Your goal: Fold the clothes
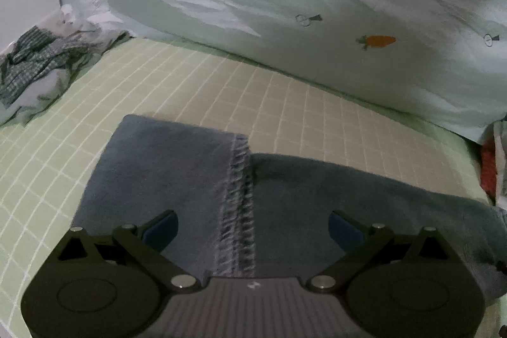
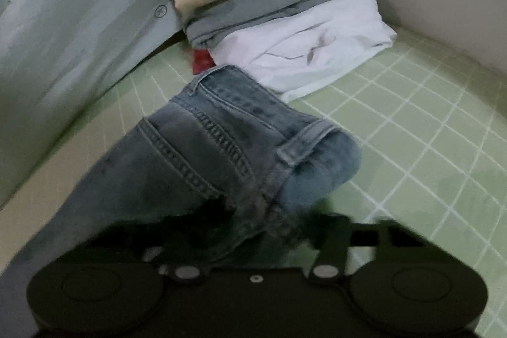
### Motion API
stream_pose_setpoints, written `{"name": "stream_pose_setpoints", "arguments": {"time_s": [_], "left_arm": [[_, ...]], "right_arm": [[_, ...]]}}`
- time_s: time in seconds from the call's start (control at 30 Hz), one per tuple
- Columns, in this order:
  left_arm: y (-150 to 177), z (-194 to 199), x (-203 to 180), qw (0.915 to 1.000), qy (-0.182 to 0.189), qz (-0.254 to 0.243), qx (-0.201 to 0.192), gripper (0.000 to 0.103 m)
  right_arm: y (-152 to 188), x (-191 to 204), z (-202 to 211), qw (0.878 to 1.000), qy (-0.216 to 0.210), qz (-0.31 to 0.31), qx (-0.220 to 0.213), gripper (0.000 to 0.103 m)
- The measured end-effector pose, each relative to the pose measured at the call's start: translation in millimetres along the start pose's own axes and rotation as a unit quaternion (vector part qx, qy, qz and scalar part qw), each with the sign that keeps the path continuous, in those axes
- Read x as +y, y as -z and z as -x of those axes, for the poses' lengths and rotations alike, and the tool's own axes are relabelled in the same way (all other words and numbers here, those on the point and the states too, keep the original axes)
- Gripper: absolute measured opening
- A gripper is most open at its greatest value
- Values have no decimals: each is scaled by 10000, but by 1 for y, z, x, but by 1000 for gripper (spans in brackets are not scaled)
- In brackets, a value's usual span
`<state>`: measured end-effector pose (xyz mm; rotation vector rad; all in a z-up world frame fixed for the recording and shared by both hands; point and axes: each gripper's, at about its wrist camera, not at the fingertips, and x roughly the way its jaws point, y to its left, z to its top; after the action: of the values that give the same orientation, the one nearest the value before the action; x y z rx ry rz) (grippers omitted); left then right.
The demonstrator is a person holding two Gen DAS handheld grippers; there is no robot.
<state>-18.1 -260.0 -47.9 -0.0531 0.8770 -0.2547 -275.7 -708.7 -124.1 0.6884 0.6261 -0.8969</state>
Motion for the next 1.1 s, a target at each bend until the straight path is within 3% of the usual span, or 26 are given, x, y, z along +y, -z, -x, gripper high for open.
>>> {"name": "stream_pose_setpoints", "arguments": {"time_s": [0.1, 0.27, 0.47, 0.67, 0.77, 1.03, 1.1], "left_arm": [[2, 7, 11, 10000, -20, 13, 10, 100], [-3, 18, 43, 10000, -55, 41, -22, 100], [-13, 27, 87, 10000, -10, -15, -54, 100], [-15, 30, 128, 10000, 82, -37, -22, 100], [-16, 27, 148, 9999, 116, -20, 88, 100], [-13, 23, 176, 9994, 280, -57, 199, 100], [-13, 22, 181, 9993, 296, -53, 207, 100]], "right_arm": [[-1, 11, 14, 9993, -17, 332, -198, 29], [2, 59, 54, 9873, 186, 1314, -876, 25], [22, 131, 106, 9613, 142, 2157, -1708, 25], [69, 210, 137, 9319, -152, 2934, -2129, 24], [104, 248, 143, 9188, -356, 3320, -2104, 24], [223, 296, 100, 8919, -462, 4434, -762, 25], [235, 299, 96, 8761, -352, 4757, -699, 25]]}}
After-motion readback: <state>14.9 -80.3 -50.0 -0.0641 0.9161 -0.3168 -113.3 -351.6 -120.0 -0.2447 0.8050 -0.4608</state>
